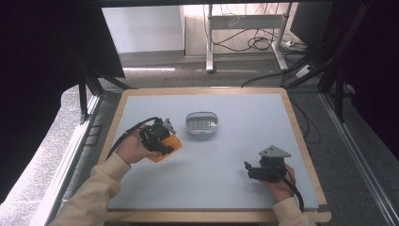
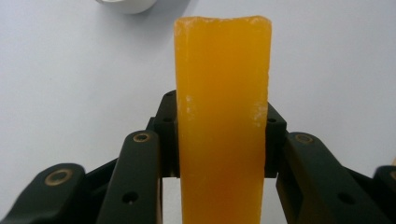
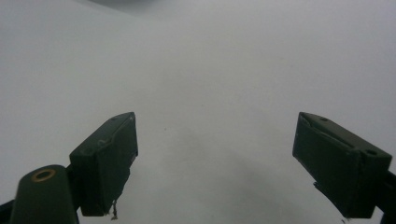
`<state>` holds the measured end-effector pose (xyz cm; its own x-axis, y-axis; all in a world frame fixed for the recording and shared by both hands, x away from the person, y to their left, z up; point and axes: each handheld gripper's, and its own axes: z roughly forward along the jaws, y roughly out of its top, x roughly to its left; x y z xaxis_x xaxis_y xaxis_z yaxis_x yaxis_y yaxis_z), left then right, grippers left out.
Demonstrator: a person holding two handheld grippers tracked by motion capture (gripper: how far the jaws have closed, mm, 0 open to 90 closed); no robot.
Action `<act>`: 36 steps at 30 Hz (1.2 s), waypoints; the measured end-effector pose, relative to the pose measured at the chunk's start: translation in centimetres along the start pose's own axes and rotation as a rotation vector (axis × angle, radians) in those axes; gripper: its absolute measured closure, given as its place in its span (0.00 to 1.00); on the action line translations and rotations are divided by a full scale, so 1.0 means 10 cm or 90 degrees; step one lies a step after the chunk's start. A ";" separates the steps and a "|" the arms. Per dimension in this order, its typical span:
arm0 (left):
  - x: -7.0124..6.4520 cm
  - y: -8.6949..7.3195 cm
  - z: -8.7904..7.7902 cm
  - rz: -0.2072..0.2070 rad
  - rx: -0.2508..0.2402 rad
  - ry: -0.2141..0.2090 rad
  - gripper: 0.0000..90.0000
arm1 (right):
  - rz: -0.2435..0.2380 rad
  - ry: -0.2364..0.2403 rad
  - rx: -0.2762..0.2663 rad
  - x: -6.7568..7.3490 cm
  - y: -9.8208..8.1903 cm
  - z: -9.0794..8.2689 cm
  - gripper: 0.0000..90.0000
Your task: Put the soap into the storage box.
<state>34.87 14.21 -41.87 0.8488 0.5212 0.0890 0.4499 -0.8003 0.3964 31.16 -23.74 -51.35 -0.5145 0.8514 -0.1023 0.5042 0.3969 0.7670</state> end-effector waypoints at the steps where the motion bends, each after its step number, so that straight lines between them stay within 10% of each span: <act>1: 0.00 0.00 0.00 0.000 0.000 0.000 0.69 | 0.000 0.000 0.000 0.00 0.00 0.00 0.16; 36: 0.07 0.38 -0.01 0.039 0.008 0.020 0.69 | -0.002 -0.001 0.004 0.00 0.00 0.01 0.16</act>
<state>37.17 11.56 -40.21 0.8657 0.4805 0.1406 0.4018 -0.8343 0.3775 31.18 -23.70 -51.42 -0.5151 0.8507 -0.1054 0.5068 0.4014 0.7629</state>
